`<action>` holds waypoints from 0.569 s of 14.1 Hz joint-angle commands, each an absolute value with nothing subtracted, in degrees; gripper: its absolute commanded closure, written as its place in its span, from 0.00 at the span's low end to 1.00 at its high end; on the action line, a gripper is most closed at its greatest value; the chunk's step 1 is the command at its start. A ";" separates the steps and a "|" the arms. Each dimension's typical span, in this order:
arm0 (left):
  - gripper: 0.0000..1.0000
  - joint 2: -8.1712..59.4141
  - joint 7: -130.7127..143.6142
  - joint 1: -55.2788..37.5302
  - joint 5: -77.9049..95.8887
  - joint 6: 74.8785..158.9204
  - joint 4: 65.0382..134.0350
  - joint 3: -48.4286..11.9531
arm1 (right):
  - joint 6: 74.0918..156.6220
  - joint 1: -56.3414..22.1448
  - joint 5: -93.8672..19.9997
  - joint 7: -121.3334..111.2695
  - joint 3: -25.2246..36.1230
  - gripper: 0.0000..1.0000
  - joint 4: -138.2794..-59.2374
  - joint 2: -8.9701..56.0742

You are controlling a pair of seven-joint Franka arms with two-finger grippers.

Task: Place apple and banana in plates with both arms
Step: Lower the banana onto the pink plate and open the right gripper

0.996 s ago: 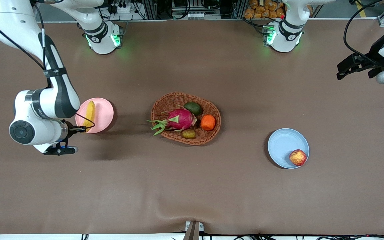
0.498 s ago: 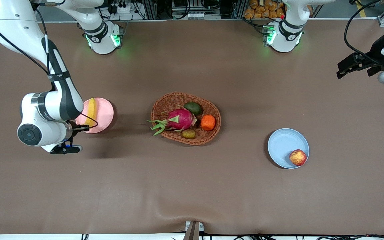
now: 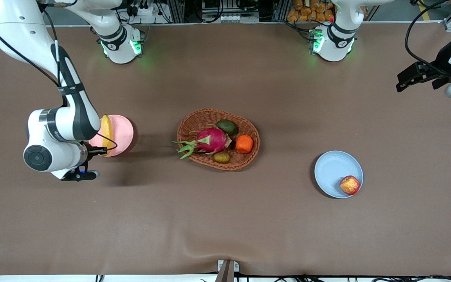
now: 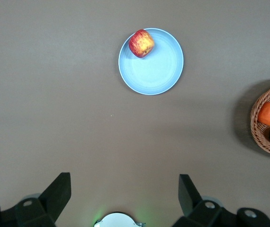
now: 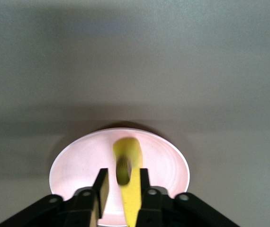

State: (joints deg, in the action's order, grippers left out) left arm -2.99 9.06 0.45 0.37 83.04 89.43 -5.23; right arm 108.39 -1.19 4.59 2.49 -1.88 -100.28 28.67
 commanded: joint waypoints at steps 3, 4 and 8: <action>0.00 -4.22 9.40 0.79 1.76 82.44 90.09 -5.19 | 102.07 -2.28 1.78 2.28 -2.20 0.00 -92.31 28.48; 0.00 -4.22 9.40 0.79 1.76 82.44 90.09 -5.19 | 100.04 -1.59 -0.59 3.59 -2.20 0.00 -89.15 28.39; 0.00 -4.22 9.32 0.88 1.67 82.44 90.09 -5.19 | 97.75 -1.59 -1.05 3.34 -2.28 0.00 -77.90 28.30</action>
